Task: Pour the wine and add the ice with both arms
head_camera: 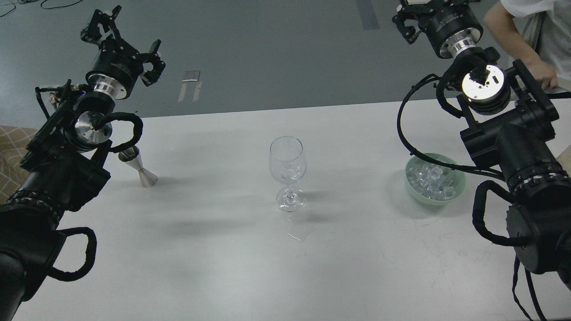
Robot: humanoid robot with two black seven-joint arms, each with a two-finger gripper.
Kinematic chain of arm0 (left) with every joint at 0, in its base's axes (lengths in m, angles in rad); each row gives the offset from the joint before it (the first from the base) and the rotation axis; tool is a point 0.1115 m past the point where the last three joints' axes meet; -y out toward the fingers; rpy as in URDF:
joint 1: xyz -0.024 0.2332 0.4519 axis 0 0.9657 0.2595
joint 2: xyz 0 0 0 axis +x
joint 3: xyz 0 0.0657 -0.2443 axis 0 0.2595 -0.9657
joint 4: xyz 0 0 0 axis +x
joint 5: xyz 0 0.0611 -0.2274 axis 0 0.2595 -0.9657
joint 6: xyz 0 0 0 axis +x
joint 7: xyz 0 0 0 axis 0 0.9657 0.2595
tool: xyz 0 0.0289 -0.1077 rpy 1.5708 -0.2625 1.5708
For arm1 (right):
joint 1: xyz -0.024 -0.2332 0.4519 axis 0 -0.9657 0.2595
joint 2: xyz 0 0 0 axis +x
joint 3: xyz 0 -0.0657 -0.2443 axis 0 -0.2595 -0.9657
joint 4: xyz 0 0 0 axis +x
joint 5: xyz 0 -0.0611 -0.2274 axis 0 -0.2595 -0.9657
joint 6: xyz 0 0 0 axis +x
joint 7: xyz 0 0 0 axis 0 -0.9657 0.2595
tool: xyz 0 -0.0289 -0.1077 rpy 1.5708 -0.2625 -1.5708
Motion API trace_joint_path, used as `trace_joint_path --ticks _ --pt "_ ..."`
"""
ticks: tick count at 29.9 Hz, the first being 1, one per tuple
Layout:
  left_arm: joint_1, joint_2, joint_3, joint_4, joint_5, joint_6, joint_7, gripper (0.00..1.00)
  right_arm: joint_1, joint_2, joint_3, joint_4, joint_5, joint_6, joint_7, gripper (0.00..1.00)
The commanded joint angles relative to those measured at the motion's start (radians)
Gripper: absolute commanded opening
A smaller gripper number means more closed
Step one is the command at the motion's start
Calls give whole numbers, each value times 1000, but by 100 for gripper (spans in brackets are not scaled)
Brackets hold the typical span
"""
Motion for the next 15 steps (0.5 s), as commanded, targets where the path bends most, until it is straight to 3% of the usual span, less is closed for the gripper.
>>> trace_joint_path --ticks 1,15 --pt "4 0 0 0 1 -1 -2 98 -7 0 1 2 1 -1 0 100" --pt "-2 -6 0 8 0 -1 -9 98 -4 -17 8 0 1 -9 0 100"
